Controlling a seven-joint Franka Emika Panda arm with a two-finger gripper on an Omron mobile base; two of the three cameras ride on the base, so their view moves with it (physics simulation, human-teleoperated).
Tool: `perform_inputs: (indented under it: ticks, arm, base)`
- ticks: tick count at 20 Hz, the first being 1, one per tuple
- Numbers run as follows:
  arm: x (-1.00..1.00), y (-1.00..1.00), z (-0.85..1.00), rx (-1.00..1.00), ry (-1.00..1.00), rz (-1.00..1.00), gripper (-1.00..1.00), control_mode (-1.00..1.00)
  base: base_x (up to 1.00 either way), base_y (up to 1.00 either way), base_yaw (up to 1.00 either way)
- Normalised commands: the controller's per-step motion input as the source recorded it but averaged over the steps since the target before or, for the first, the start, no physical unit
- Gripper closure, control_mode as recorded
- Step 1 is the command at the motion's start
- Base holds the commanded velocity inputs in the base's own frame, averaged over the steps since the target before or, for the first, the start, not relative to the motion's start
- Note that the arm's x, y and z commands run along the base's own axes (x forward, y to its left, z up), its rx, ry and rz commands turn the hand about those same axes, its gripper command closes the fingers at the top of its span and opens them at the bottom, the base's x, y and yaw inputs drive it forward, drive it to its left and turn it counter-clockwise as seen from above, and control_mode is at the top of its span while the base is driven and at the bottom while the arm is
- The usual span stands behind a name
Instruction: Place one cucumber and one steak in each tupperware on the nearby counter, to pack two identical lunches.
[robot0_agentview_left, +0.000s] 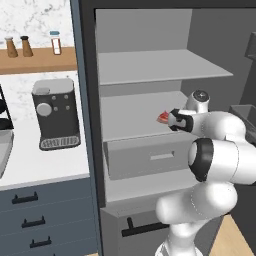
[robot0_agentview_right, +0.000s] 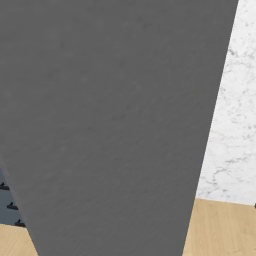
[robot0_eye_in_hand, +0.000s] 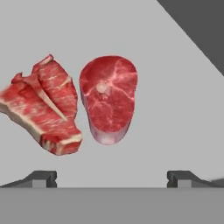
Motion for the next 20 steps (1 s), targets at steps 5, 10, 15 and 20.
perform_inputs:
  ticks: [5, 10, 15, 20]
  arm:
    - [0.24, -0.16, -0.16, 0.0, 0.0, 0.0, -1.0, -1.0]
    - [0.31, 0.0, -0.07, 0.0, 0.0, 0.0, -1.0, -1.0]
    - [0.16, 0.0, -0.04, 0.0, 0.0, 0.0, -1.0, -1.0]
    - [0.0, 0.0, -0.09, 0.0, 0.0, 0.0, -1.0, -1.0]
  base:
    - [0.0, 0.0, 0.0]
    - [0.0, 0.0, 0.0]
    - [0.0, 0.0, 0.0]
    - [0.0, 0.0, 0.0]
